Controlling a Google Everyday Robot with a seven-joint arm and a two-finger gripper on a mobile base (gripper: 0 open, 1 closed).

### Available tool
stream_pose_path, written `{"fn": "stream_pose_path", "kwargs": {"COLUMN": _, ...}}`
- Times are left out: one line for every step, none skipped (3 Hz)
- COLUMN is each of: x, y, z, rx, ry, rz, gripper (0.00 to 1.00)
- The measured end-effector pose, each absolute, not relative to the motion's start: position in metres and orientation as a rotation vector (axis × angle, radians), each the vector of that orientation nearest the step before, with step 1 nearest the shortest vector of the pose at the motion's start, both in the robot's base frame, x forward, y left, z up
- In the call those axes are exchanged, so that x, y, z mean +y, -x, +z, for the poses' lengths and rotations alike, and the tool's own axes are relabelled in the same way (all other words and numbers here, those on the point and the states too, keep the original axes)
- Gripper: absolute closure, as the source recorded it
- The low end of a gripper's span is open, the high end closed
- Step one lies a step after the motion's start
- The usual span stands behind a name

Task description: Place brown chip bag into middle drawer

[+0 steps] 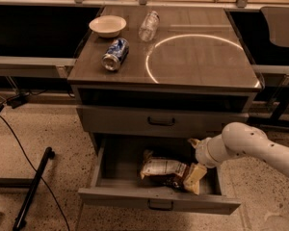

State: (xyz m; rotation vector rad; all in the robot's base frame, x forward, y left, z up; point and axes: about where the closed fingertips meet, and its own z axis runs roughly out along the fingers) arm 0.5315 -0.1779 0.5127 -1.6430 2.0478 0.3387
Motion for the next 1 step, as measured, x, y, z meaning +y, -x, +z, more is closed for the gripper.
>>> {"fn": "stream_pose_path", "kwargs": {"x": -0.1779, "y": -0.5315, "z": 0.5127, "rx": 2.048, "ry": 1.643, "rz": 0.339, "gripper": 0.0}}
